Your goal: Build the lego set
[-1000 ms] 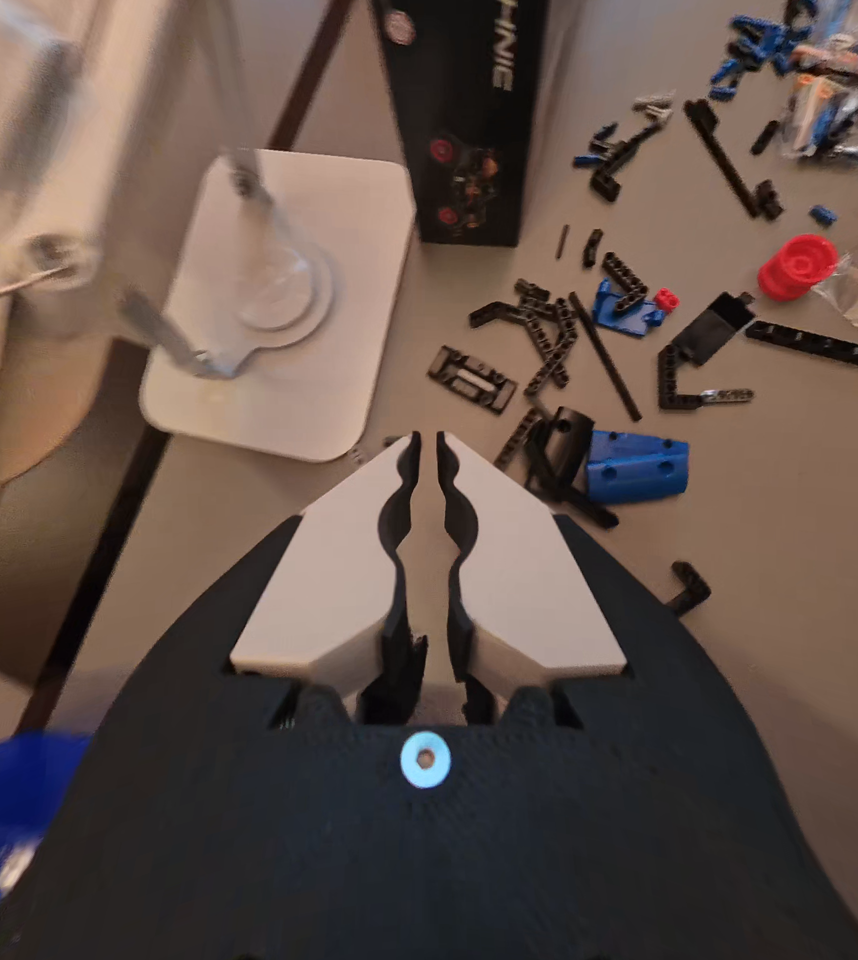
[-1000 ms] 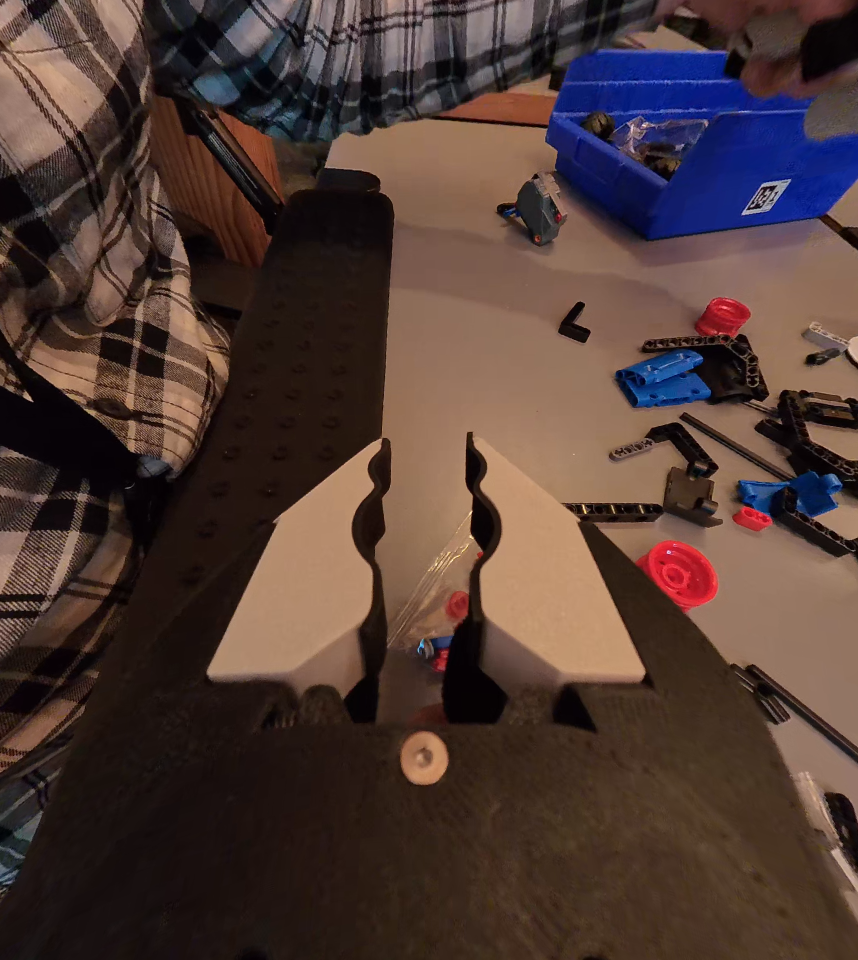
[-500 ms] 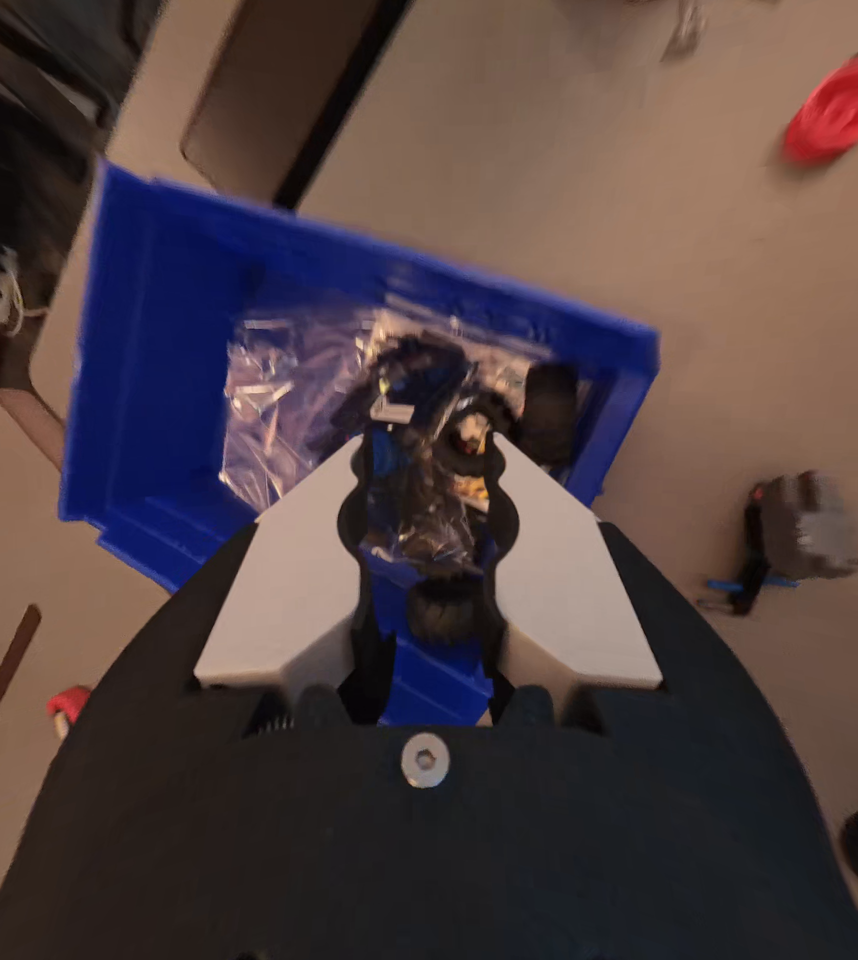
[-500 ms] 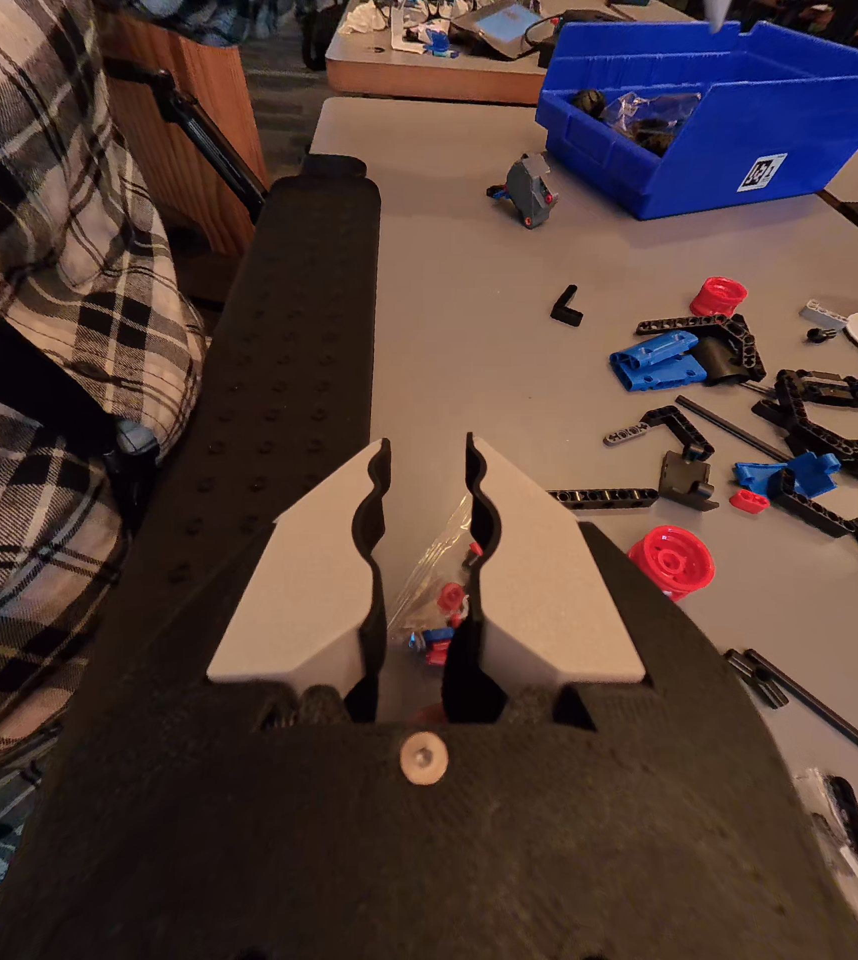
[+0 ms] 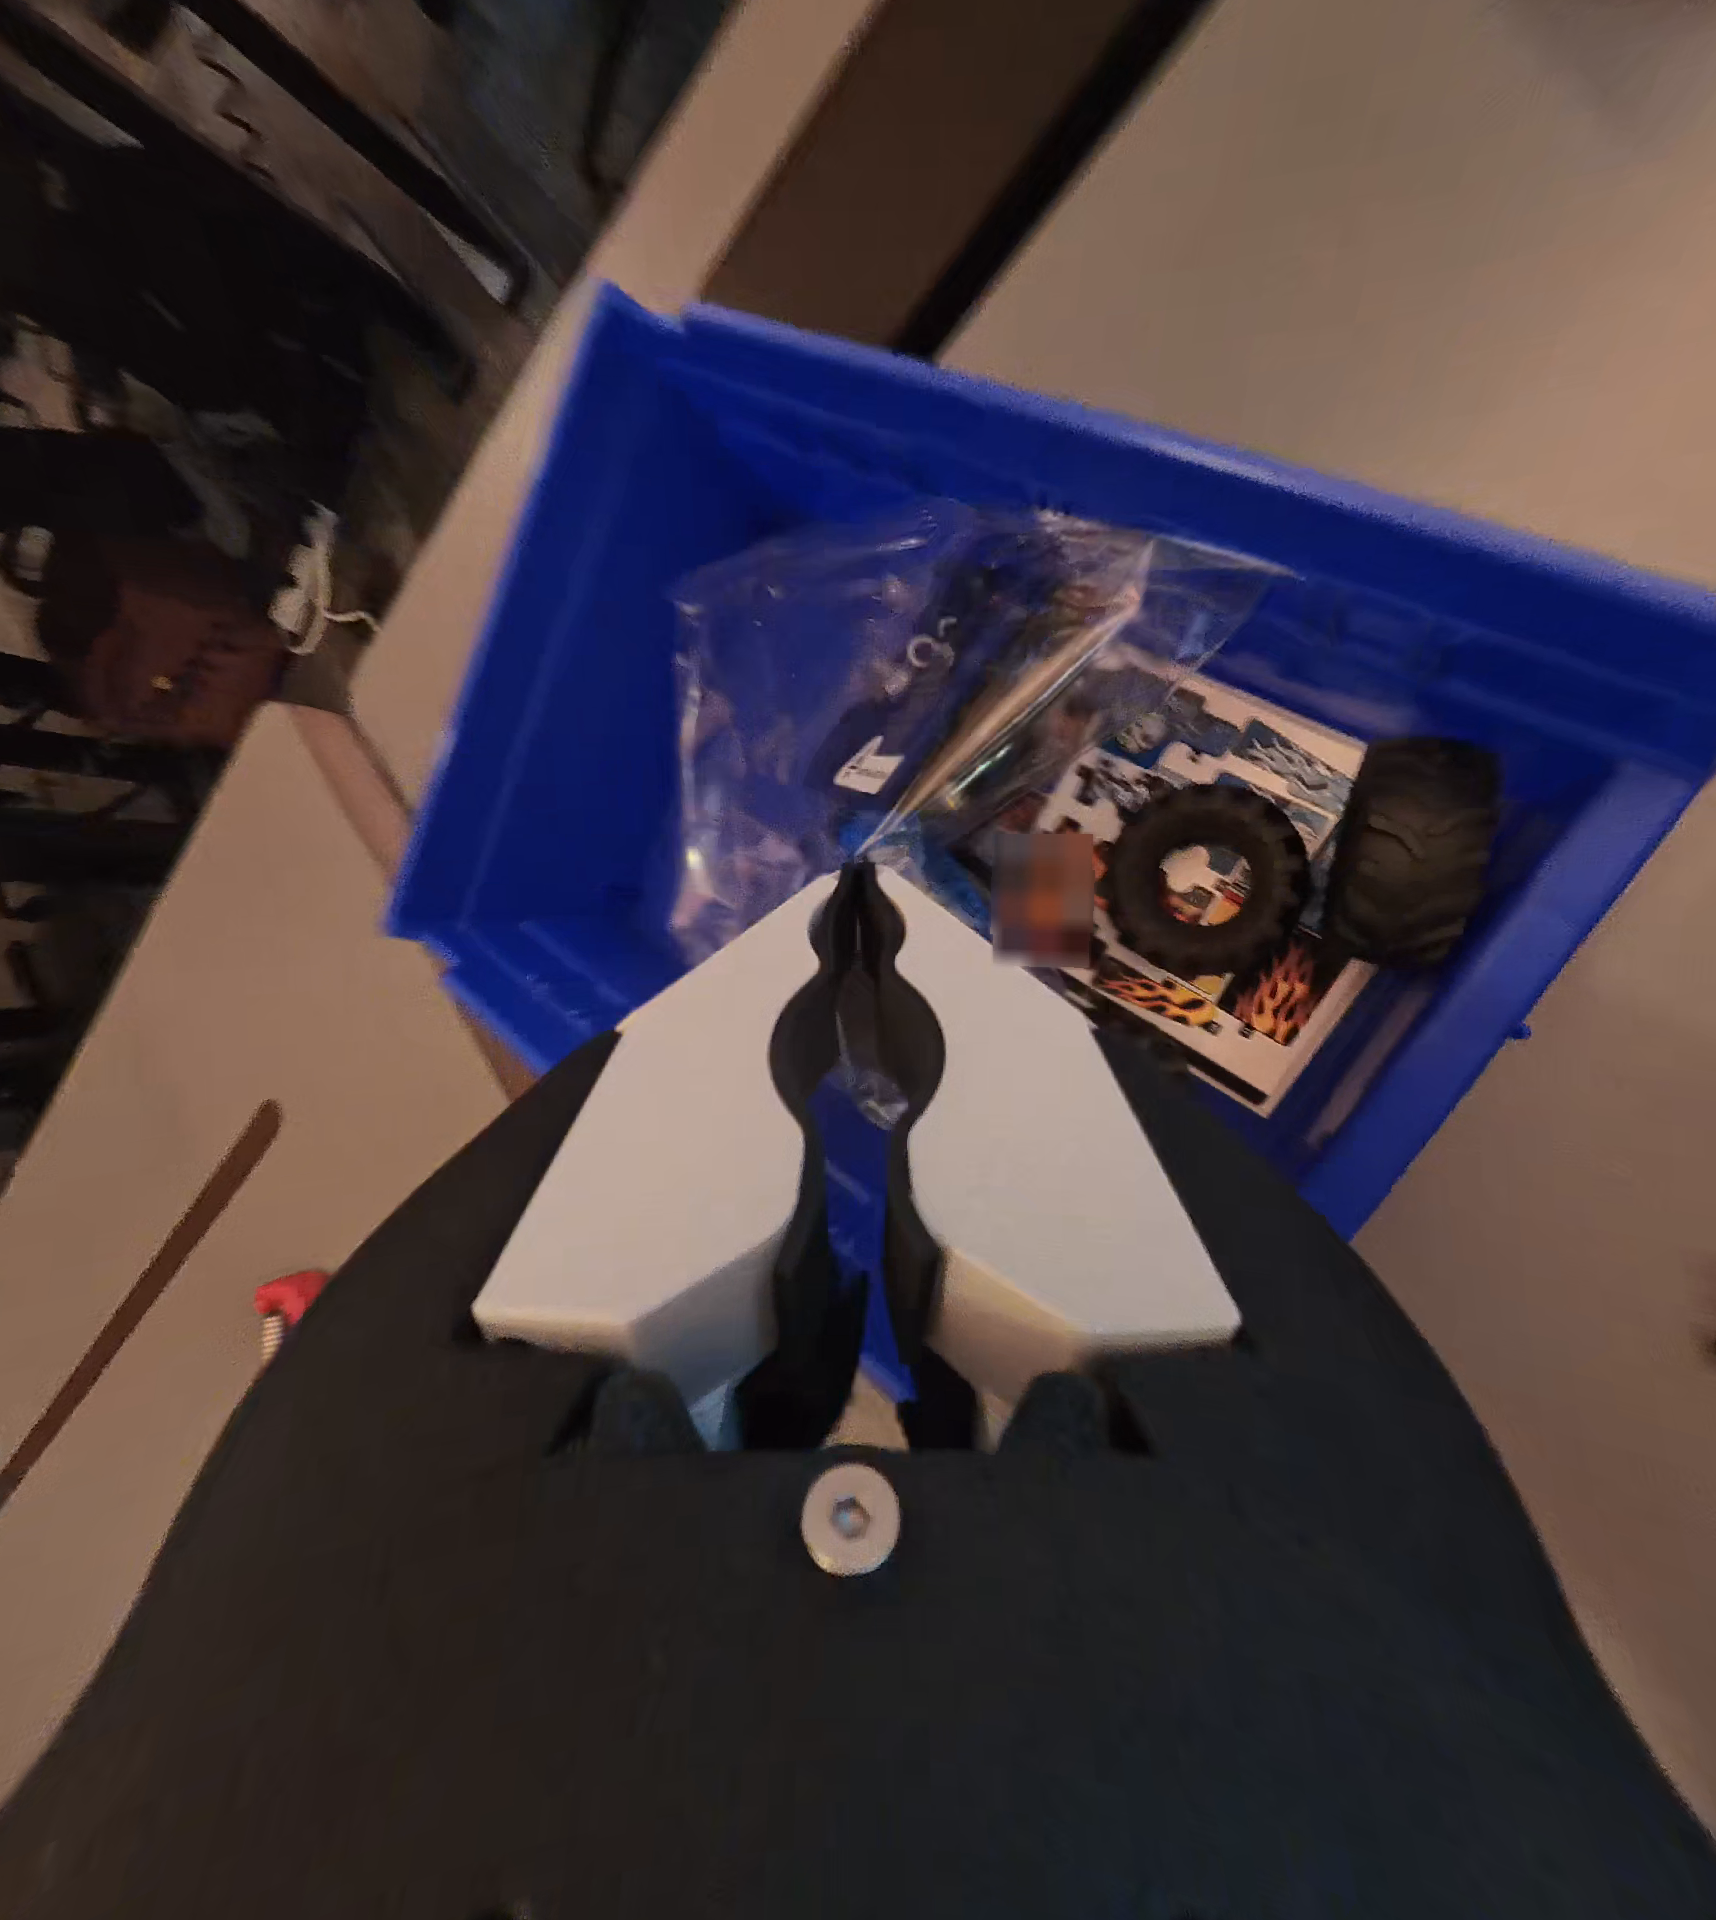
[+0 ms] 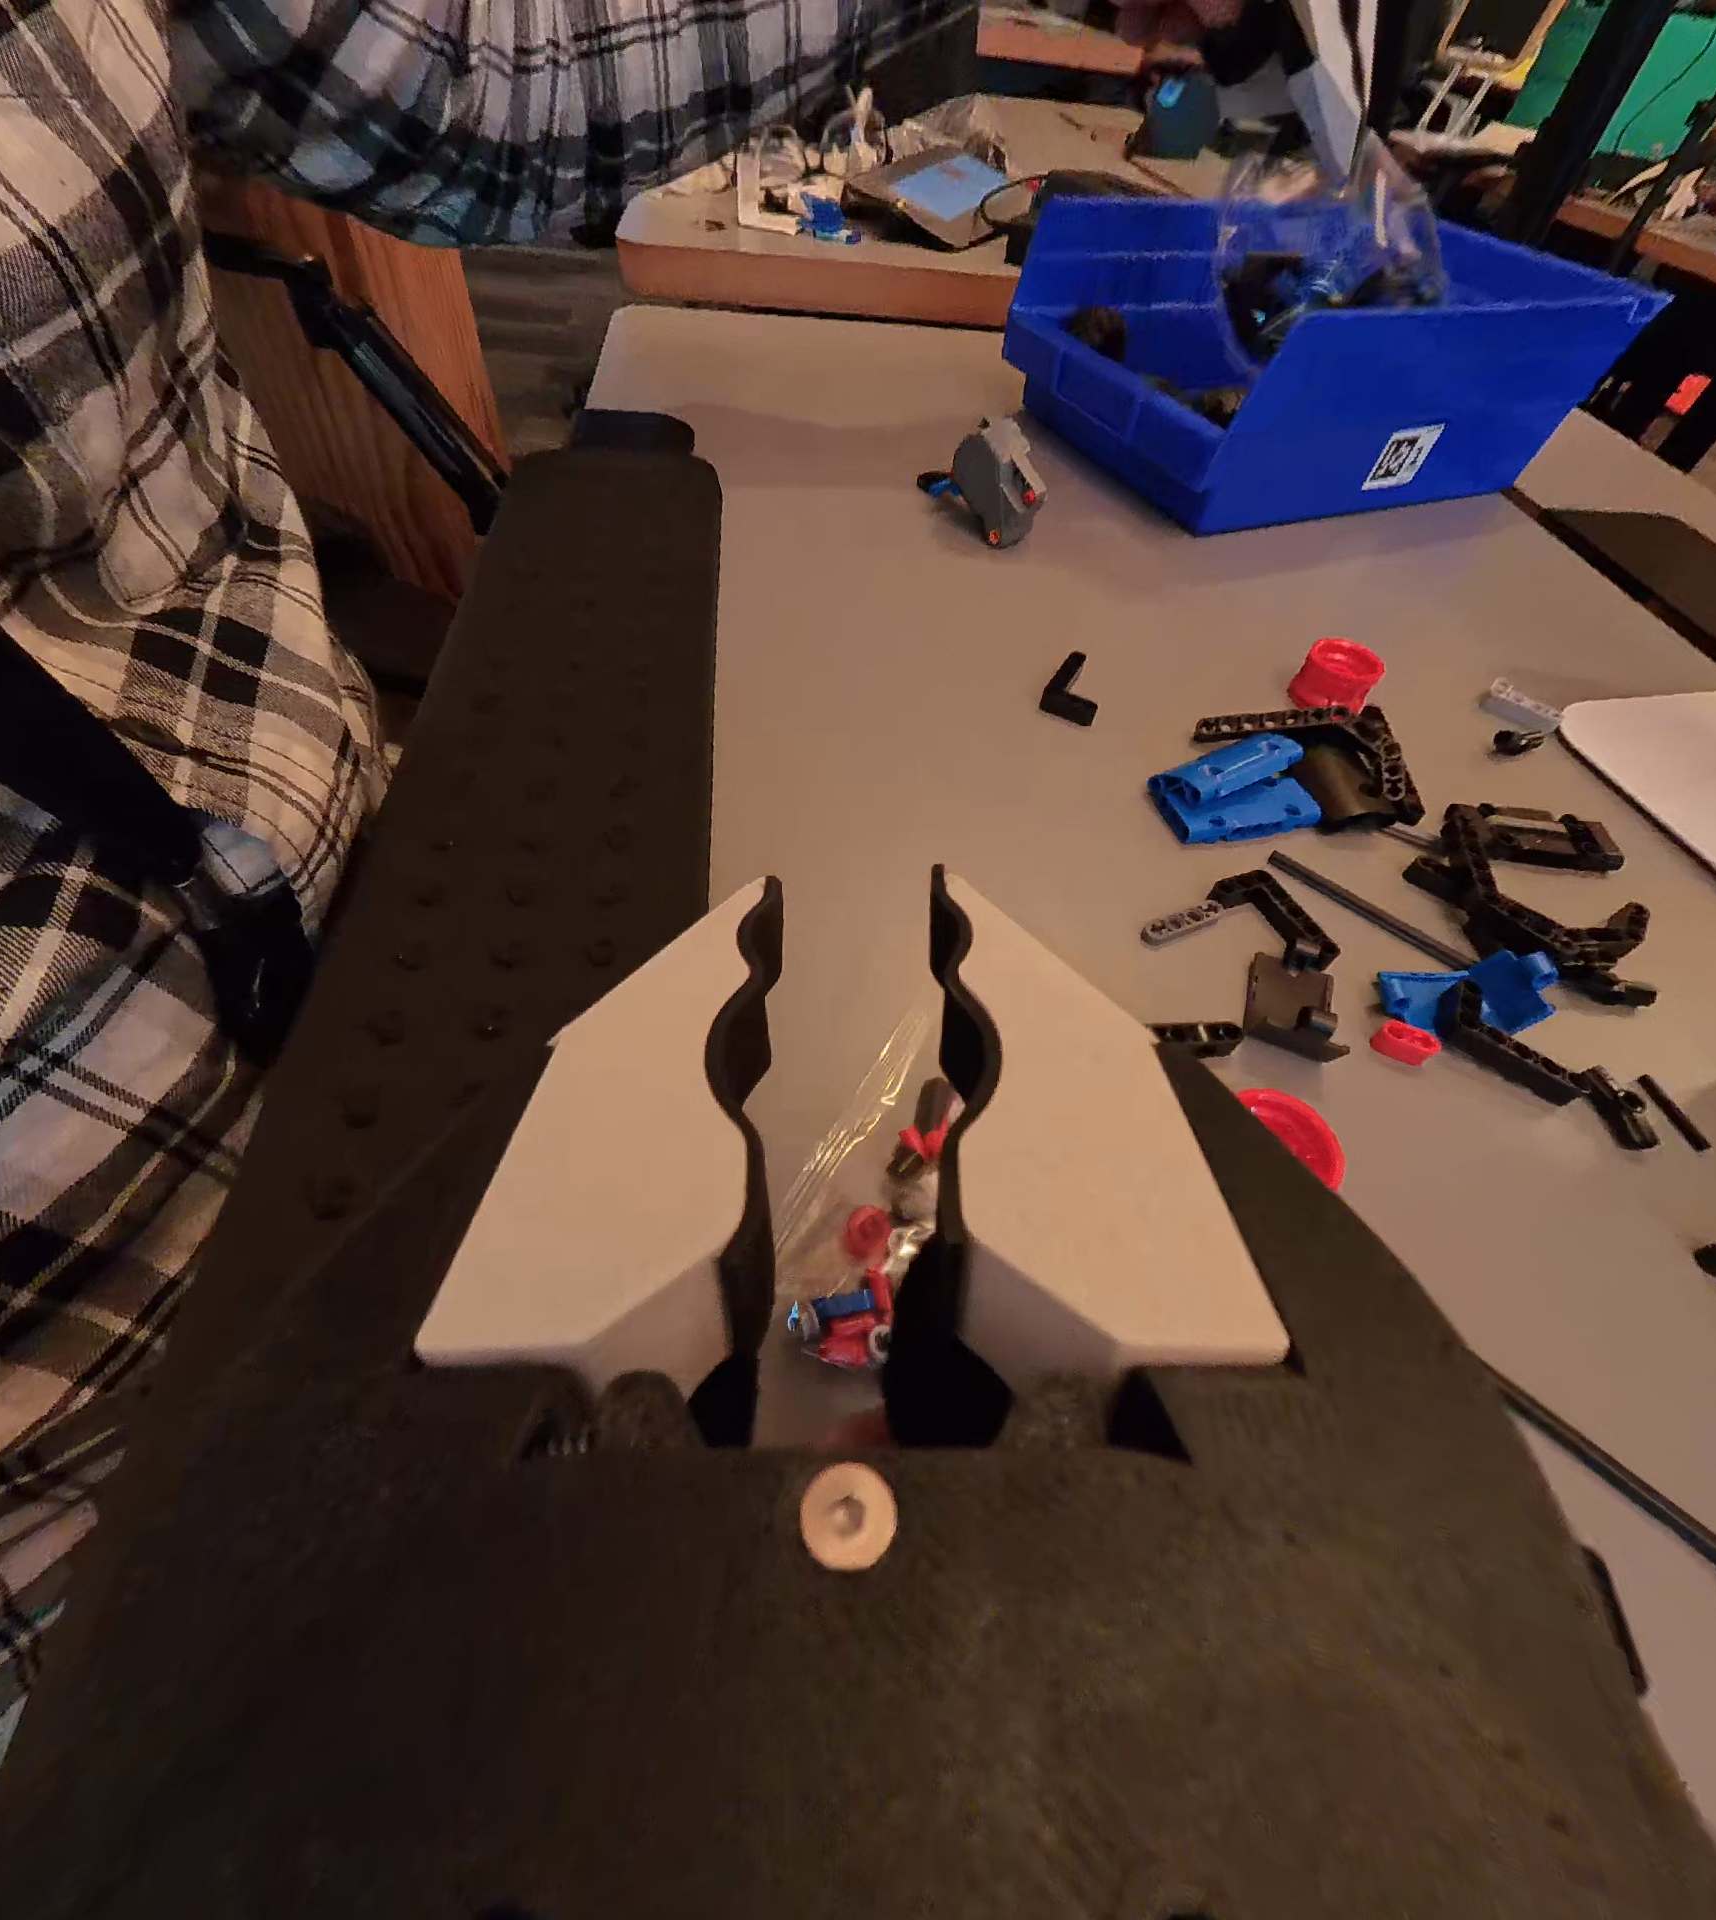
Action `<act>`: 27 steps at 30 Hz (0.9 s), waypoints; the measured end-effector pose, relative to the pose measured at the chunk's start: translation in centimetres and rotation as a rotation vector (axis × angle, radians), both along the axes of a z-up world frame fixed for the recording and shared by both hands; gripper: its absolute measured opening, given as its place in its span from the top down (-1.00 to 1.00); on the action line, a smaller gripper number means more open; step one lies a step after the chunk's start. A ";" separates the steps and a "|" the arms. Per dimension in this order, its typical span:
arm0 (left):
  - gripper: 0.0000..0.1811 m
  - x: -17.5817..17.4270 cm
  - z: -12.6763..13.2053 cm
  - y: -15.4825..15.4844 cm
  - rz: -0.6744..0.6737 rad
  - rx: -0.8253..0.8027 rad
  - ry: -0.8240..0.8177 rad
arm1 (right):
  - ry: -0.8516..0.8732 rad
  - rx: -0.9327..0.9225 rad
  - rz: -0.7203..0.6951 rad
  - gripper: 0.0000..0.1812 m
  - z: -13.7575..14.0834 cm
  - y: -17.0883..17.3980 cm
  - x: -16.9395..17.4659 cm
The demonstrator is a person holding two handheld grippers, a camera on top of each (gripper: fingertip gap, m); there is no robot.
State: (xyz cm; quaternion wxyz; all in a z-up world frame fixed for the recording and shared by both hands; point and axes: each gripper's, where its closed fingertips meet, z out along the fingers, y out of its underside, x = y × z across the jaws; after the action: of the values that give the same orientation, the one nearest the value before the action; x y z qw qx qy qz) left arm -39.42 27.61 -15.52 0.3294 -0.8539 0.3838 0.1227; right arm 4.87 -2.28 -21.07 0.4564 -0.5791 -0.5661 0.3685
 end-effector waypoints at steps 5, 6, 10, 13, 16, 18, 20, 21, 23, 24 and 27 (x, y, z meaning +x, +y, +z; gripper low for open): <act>1.00 0.2 8.4 0.0 0.010 0.187 -0.107 | 0.001 0.059 0.016 0.70 2.0 -1.2 0.2; 1.00 0.6 10.0 -0.3 -0.004 0.214 -0.121 | -0.003 0.069 0.017 0.70 2.4 -1.6 0.2; 1.00 3.8 16.2 -3.1 -0.084 0.311 -0.169 | -0.002 0.117 -0.001 0.68 4.1 -3.4 0.1; 1.00 8.4 19.4 -6.4 -0.194 0.343 -0.186 | 0.012 0.155 -0.054 0.64 5.4 -3.7 -0.7; 1.00 13.9 20.7 -9.9 -0.323 0.352 -0.212 | 0.011 0.175 -0.112 0.59 6.4 -2.6 -1.3; 1.00 17.5 20.0 -11.9 -0.391 0.318 -0.236 | 0.001 0.195 -0.163 0.59 7.3 -1.1 -1.6; 1.00 21.2 18.8 -13.9 -0.462 0.269 -0.305 | 0.004 0.243 -0.220 0.57 8.7 0.6 -1.8; 1.00 23.0 17.9 -14.9 -0.498 0.234 -0.341 | 0.010 0.262 -0.259 0.54 9.5 1.6 -1.8; 1.00 26.3 16.4 -16.7 -0.576 0.175 -0.410 | 0.022 0.304 -0.298 0.43 11.0 3.0 -2.2; 1.00 27.9 15.5 -17.6 -0.612 0.131 -0.446 | 0.030 0.334 -0.313 0.41 11.8 3.6 -2.4; 1.00 31.8 13.5 -19.8 -0.700 0.043 -0.534 | 0.017 0.406 -0.343 0.27 13.1 5.2 -3.4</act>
State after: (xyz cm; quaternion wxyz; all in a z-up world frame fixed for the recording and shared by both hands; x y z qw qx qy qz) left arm -7.61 7.84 -2.05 0.4562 -0.6672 0.5489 -0.2133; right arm 1.43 2.89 -7.96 0.6238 -0.5600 -0.5181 0.1695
